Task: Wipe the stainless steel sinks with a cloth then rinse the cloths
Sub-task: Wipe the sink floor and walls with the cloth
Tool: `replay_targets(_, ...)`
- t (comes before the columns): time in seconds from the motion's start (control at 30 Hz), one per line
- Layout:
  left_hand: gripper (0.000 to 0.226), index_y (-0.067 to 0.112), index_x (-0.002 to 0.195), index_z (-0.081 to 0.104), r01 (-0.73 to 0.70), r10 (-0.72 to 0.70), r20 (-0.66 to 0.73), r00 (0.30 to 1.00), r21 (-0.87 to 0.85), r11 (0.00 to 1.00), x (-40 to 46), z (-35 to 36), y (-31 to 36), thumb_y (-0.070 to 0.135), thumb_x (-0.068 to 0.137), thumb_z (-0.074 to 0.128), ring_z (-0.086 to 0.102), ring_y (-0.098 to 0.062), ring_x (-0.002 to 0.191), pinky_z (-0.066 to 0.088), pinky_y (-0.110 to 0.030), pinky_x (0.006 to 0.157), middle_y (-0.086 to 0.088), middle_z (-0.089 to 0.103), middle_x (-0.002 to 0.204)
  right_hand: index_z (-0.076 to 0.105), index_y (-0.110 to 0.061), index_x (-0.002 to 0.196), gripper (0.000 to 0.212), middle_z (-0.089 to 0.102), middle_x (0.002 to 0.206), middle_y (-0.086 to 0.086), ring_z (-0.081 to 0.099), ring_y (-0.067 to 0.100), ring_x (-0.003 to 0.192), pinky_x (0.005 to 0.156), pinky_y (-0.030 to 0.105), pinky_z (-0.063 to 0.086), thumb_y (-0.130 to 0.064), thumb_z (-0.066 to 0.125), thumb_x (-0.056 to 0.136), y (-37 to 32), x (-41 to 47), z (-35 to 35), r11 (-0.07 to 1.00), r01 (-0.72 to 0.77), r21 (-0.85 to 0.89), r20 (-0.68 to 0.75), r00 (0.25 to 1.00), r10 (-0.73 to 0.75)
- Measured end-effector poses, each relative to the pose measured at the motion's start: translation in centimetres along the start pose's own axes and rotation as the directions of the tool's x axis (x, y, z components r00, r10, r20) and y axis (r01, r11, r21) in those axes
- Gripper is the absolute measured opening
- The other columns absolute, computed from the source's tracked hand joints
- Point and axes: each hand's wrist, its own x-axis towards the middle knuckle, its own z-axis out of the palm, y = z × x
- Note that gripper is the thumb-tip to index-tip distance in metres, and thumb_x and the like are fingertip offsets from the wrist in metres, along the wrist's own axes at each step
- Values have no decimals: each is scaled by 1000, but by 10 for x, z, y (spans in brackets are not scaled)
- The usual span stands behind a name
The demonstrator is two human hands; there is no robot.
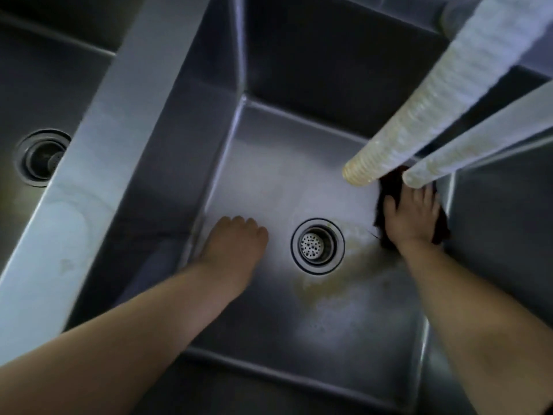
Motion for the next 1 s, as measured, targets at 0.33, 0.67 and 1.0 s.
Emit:
replay_targets(0.33,88,5,148,-10,105,-97,119,988,-59,993,5,61,10,19,90,56,-6,-44,142,10,-53,116,-20,-15,155,21,-8,149,74,18,156,16,13,34,145,116,44,2,-44,21,85,-1,-116,18,999,-40,-30,69,997,42)
replay_targets(0.67,90,6,148,-10,77,-70,83,994,-90,993,7,71,3,21,89,57,-5,-46,142,7,-55,116,-21,-15,155,23,-10,149,73,19,156,15,13,34,145,116,50,8,-46,21,85,-45,-124,25,991,-134,-11,86,987,135)
replay_targets(1.0,86,3,148,-9,63,-56,89,994,-79,995,9,72,6,21,91,54,-3,-48,141,8,-58,115,-23,-13,155,12,-16,152,70,8,159,13,1,31,146,117,49,1,-40,26,88,-122,-51,17,992,125,6,33,992,-125)
